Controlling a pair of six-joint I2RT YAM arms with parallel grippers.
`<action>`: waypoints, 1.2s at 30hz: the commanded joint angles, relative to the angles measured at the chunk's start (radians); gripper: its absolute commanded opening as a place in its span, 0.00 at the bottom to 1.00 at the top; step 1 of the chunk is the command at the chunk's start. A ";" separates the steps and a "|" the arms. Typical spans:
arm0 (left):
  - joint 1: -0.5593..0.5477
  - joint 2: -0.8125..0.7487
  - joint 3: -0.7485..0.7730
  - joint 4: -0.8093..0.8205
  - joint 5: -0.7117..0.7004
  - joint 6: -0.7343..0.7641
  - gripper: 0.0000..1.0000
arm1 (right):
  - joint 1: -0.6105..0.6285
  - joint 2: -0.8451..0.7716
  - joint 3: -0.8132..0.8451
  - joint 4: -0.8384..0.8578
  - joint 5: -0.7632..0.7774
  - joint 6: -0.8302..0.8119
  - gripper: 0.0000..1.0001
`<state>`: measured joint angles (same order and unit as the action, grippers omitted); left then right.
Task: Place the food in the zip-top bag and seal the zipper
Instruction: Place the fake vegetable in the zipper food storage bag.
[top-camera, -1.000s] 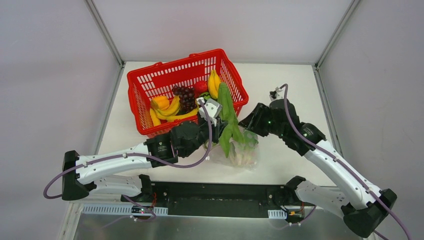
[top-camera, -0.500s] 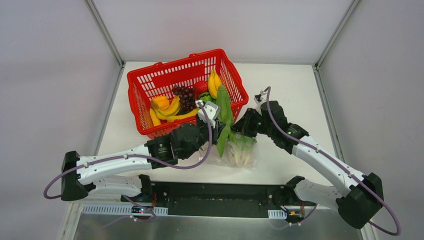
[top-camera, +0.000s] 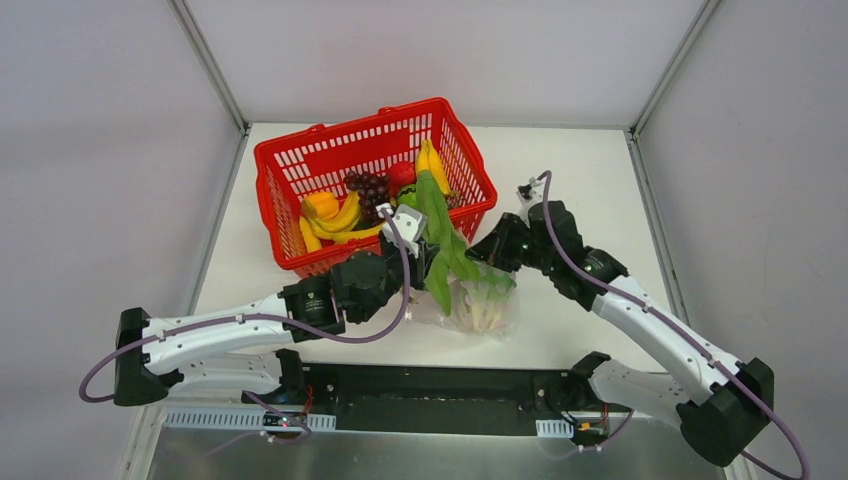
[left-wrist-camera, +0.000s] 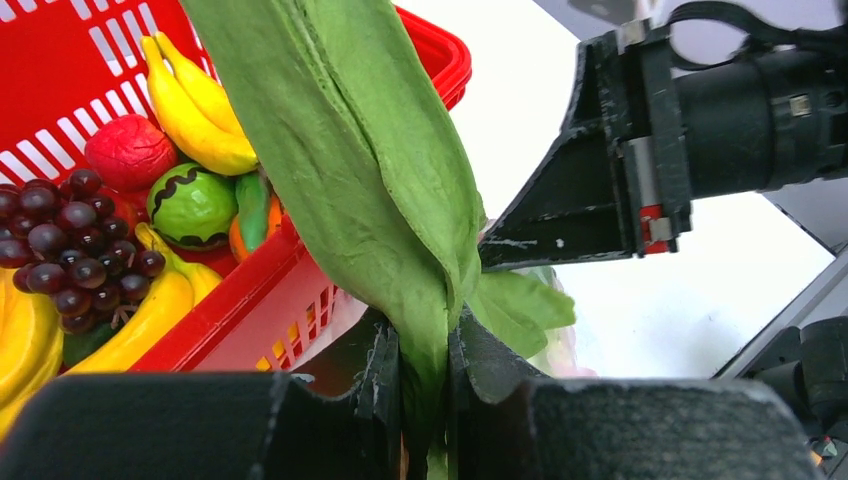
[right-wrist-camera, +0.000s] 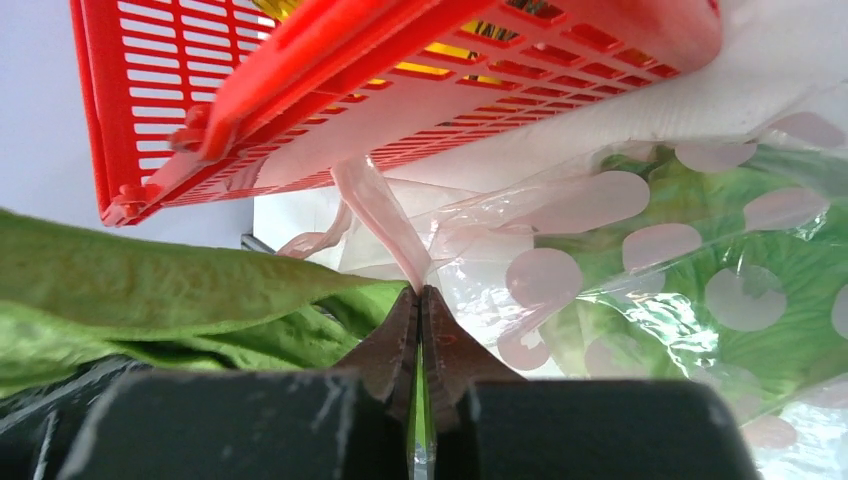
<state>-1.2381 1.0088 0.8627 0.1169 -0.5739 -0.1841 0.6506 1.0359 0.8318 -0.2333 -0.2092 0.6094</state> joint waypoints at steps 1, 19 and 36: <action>-0.008 -0.027 0.024 0.031 -0.059 0.044 0.00 | -0.005 -0.072 0.072 -0.147 0.143 -0.053 0.00; -0.022 0.148 0.172 -0.079 -0.088 0.174 0.00 | -0.006 -0.175 0.213 -0.330 0.275 -0.066 0.00; -0.039 0.225 0.059 0.397 0.219 0.116 0.00 | -0.008 -0.202 0.252 -0.273 0.288 0.050 0.00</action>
<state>-1.2636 1.2354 0.9611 0.2363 -0.4755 -0.0032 0.6495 0.8539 1.0149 -0.5644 0.0891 0.6121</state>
